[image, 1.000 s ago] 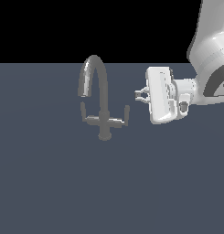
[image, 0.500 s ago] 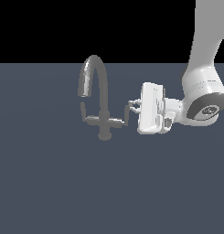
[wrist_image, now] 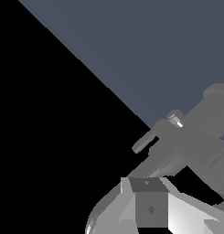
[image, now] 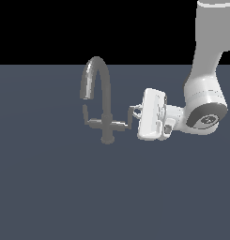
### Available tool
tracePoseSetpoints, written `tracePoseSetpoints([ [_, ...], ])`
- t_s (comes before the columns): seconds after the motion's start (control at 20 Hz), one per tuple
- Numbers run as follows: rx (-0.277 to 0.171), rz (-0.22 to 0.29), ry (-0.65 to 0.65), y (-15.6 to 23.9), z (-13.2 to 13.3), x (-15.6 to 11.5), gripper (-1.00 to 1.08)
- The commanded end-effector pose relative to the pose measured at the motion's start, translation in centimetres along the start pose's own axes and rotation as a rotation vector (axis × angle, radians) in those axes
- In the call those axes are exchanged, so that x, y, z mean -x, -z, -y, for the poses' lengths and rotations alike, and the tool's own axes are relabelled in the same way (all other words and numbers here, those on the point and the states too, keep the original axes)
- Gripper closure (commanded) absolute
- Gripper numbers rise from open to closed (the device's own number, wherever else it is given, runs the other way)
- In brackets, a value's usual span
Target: Turn on the faucet by rotating a designated handle.
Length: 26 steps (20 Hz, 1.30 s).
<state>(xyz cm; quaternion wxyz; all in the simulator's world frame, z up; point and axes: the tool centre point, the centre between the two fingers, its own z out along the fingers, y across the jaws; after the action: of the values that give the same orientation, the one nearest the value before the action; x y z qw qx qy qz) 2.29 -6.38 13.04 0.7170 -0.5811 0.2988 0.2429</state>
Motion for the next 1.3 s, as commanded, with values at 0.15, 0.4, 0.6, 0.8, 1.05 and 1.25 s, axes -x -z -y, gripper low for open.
tracePoseSetpoints([
  [0.15, 0.0, 0.0, 0.0, -0.1, -0.4, 0.7, 1.08],
  [0.4, 0.0, 0.0, 0.0, -0.3, -1.0, 2.0, 1.08],
  [0.6, 0.0, 0.0, 0.0, -0.4, -1.5, 3.0, 1.08],
  [0.8, 0.0, 0.0, 0.0, -0.5, -2.1, 4.1, 1.08],
  [1.05, 0.0, -0.007, -0.001, -0.4, -3.1, 4.0, 1.08],
  [1.25, 0.0, -0.004, -0.001, -0.5, -4.5, 4.7, 1.08],
])
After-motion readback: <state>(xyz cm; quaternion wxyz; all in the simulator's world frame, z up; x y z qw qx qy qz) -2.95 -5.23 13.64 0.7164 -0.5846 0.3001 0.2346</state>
